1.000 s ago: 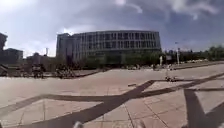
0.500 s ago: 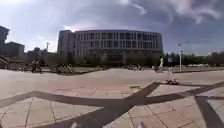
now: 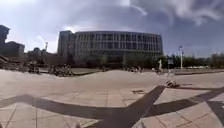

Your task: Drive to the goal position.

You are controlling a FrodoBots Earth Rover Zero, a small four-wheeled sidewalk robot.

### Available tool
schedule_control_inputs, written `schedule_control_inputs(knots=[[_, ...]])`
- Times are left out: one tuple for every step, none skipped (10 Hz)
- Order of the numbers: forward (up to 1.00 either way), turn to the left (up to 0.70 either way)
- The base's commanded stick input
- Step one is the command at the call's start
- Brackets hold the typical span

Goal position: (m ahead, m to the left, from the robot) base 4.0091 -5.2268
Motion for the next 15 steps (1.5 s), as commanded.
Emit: schedule_control_inputs(knots=[[0.70, -0.05], [0.70, -0.05], [0.70, -0.05], [0.70, -0.05], [0.70, -0.05], [0.70, -0.05], [0.51, -0.17], [0.39, -0.52], [0.33, -0.73], [0.33, -0.73], [0.33, -0.73], [0.33, -0.73], [0.33, -0.73], [0.33, -0.73], [0.33, -0.73]])
